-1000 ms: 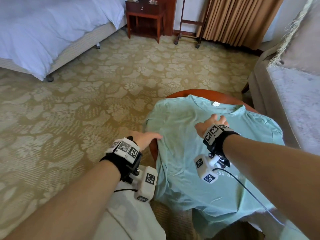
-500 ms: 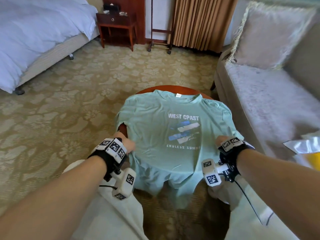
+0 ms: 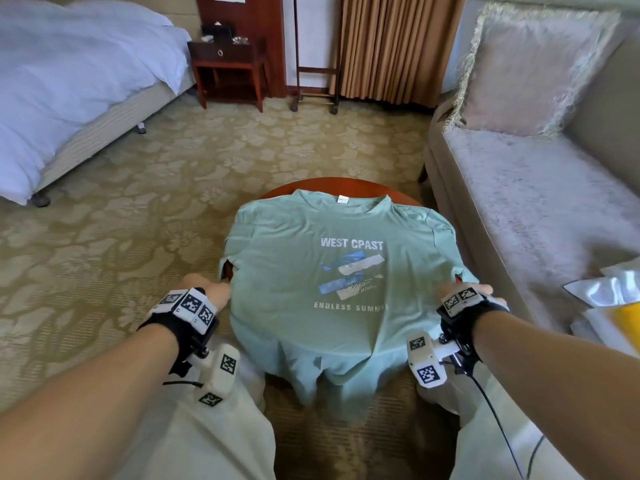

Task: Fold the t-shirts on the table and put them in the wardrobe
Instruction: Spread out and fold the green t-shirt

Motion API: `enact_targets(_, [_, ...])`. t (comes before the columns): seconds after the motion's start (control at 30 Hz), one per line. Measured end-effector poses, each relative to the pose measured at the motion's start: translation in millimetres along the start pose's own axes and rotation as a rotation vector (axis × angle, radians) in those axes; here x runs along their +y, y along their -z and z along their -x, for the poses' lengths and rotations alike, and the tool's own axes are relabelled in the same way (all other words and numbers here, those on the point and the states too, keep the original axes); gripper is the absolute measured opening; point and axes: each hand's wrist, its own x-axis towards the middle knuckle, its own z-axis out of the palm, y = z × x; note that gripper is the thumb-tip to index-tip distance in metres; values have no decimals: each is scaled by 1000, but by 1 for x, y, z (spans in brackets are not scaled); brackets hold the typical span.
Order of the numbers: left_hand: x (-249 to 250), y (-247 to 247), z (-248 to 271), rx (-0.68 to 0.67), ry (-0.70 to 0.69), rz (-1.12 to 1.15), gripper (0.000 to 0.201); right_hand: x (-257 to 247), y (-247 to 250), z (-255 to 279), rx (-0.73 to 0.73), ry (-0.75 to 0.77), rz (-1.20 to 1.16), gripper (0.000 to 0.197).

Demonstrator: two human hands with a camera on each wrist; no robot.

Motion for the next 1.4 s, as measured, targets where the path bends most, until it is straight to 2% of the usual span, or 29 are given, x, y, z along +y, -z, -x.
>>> enact_targets(0.1, [22,-17,2,144,-169,68,29,-11,-9,8,222,79,300,50])
enact_targets(0.17, [36,-31,9,167,-313,2,44,-23,-12,16,152,178,324,60])
enact_targets(0.23, [42,-40,16,104,-396,-103,65,-26,-21,13,-11,303,442,74])
enact_targets(0.33, [40,-59,3,-65,-329,-307,93,-21,-35,4,-124,370,627,88])
enact_targets(0.43, [34,-62,-13,-120,-310,-364,98,-18,-32,-8,-149,275,672,98])
enact_targets(0.5, [37,-55,-24,-139,-294,-316,104,-26,-25,-14,-92,173,586,108])
enact_targets(0.53, [41,-51,-30,-141,-285,-261,106,-31,-22,-20,-33,122,509,106])
enact_targets(0.6, [54,-43,-35,-87,-299,-153,100,-43,-15,-29,66,77,386,88])
enact_targets(0.67, [69,-37,-36,64,-331,-136,82,-51,-12,-39,100,134,378,80])
enact_targets(0.73, [81,-34,-41,119,-331,-139,74,-59,-15,-47,70,240,418,82])
enact_targets(0.83, [86,-37,-61,-16,-302,-91,99,-71,-20,-56,-62,294,468,89])
enact_targets(0.9, [86,-40,-76,-59,-289,-106,103,-78,-23,-61,-133,294,513,89])
enact_targets(1.03, [88,-37,-96,-72,-277,-138,104,-86,-32,-84,-146,276,623,97])
enact_targets(1.17, [93,-29,-117,-169,-156,-40,118,-109,-30,-111,-134,146,676,103])
enact_targets(1.23, [104,-26,-122,-157,-105,6,124,-128,-27,-114,-81,98,637,101])
enact_targets(1.3, [121,-21,-122,-94,-111,-72,122,-143,-31,-113,26,179,619,87])
enact_targets(1.33, [131,-20,-121,-50,-150,-130,116,-147,-35,-113,38,236,618,82])
enact_targets(1.4, [150,-23,-125,-9,-270,-155,104,-154,-45,-114,-36,308,612,83])
